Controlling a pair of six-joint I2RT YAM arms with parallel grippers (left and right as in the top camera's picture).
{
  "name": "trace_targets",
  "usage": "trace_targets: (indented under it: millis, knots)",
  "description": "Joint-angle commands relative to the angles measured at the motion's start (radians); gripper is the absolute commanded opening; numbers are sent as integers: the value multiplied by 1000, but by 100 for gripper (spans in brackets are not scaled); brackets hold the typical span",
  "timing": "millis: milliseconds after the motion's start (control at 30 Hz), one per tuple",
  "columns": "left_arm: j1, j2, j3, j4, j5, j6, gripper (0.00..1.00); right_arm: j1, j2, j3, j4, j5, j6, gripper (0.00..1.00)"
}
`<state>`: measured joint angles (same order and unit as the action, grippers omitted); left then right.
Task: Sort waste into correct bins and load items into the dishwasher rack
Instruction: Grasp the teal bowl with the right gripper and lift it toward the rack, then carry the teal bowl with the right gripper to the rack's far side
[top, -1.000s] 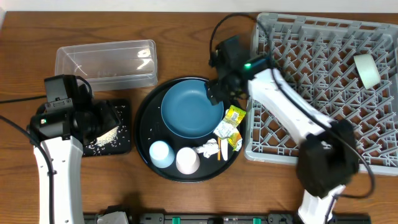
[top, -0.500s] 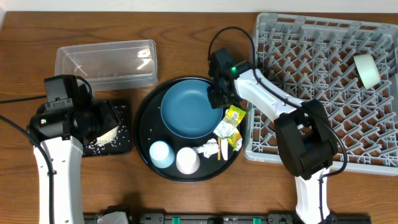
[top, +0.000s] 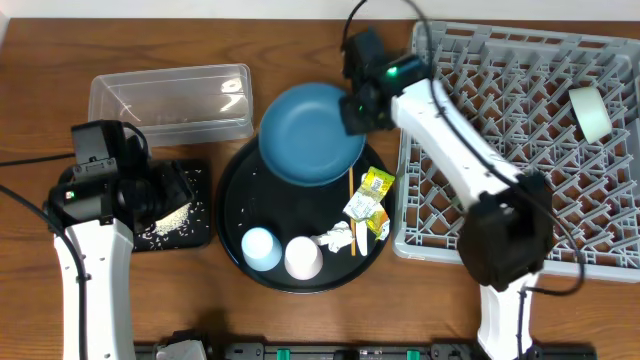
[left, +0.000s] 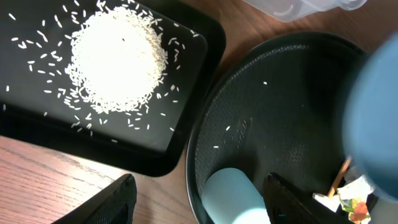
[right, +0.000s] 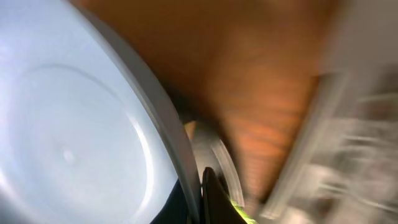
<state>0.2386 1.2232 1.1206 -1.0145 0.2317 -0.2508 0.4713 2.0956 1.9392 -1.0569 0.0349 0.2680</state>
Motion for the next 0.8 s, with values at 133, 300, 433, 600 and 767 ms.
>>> trace_targets:
  millis: [133,300,433,600,767]
  knots:
    - [3,0,7,-2,-8,5,67,-118,-192,64,-59,674,9,1]
    - [3,0,7,-2,-8,5,67,-215,-210,63,-54,1119,24,1]
    - [2,0,7,-2,-4,4,67,-293,-192,61,-39,1263,24,1]
    - [2,0,7,-3,-4,2,67,-359,-171,61,-36,1379,58,1]
    - [2,0,7,-3,-4,2,67,-427,-161,61,-21,1402,57,1]
